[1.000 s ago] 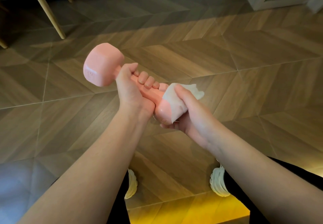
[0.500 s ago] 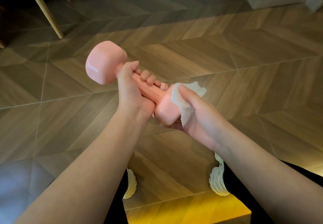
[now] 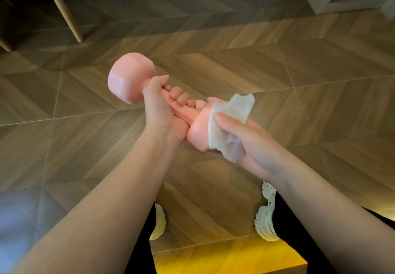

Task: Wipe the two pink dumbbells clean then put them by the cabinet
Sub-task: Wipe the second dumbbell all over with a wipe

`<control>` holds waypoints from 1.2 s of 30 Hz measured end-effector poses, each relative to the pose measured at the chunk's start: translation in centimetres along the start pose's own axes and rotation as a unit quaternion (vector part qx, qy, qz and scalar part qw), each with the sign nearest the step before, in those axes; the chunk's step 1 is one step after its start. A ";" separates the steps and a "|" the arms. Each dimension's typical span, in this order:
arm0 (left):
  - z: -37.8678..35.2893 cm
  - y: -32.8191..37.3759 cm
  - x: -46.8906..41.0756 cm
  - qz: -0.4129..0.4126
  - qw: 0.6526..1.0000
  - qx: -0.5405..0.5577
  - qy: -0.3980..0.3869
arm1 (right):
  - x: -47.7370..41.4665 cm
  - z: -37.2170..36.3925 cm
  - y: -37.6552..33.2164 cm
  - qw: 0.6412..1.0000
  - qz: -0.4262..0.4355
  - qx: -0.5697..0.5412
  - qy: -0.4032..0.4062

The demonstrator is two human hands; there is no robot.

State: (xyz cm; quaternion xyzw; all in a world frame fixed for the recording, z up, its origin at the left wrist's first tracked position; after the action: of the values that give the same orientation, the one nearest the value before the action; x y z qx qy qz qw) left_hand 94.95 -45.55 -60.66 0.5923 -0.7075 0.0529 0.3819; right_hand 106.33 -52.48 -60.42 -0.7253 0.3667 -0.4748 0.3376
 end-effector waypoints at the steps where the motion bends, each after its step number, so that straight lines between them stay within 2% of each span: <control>1: 0.0 0.1 0.0 -0.001 1.000 -0.001 -0.003 | 0.1 0.0 0.0 1.000 0.000 0.013 -0.004; 10: -1.4 -0.1 0.4 -0.019 0.997 -0.044 -0.055 | -0.5 0.3 0.4 0.992 -0.035 0.042 0.113; 12: -1.5 -0.1 0.5 -0.014 0.997 -0.034 -0.061 | -0.4 0.7 0.5 0.994 -0.045 -0.012 0.102; 15: -1.8 -0.1 0.8 -0.012 0.996 -0.021 -0.084 | 0.0 -0.4 0.9 0.992 -0.071 -0.103 0.013; 18: -2.3 -0.2 1.0 -0.010 0.993 -0.032 -0.113 | 0.3 -1.9 1.3 0.985 -0.091 -0.135 -0.055; 21: -2.6 -0.1 0.8 -0.017 0.992 -0.055 -0.113 | -0.3 -1.5 1.0 0.989 -0.051 -0.139 -0.029; 27: -1.5 0.4 0.2 -0.023 0.998 -0.024 -0.055 | -0.7 0.1 0.1 1.000 0.026 0.009 0.005; 30: -1.2 0.5 0.1 -0.014 0.998 -0.017 -0.055 | -0.8 0.0 0.3 0.998 0.024 0.030 0.058; 33: -1.2 0.1 0.2 0.007 0.998 -0.014 -0.056 | -1.0 0.4 1.0 0.994 -0.012 -0.005 0.111; 36: -1.0 -0.1 0.1 0.019 0.999 0.003 -0.048 | -0.9 0.5 1.0 0.997 -0.017 -0.028 0.071</control>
State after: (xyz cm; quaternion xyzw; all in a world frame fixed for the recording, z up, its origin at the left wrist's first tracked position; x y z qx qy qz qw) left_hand 95.49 -45.10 -59.89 0.5818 -0.7361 0.0339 0.3442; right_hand 106.38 -52.12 -61.84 -0.7050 0.3910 -0.5203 0.2819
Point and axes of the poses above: each hand's wrist, its own x-axis away from the middle knuckle, its own z-axis out of the back of the hand, y = z × x, the point moved 9 cm from there along -x, towards the middle knuckle, and after that the axes turned 7 degrees about x, right-handed, at the moved point
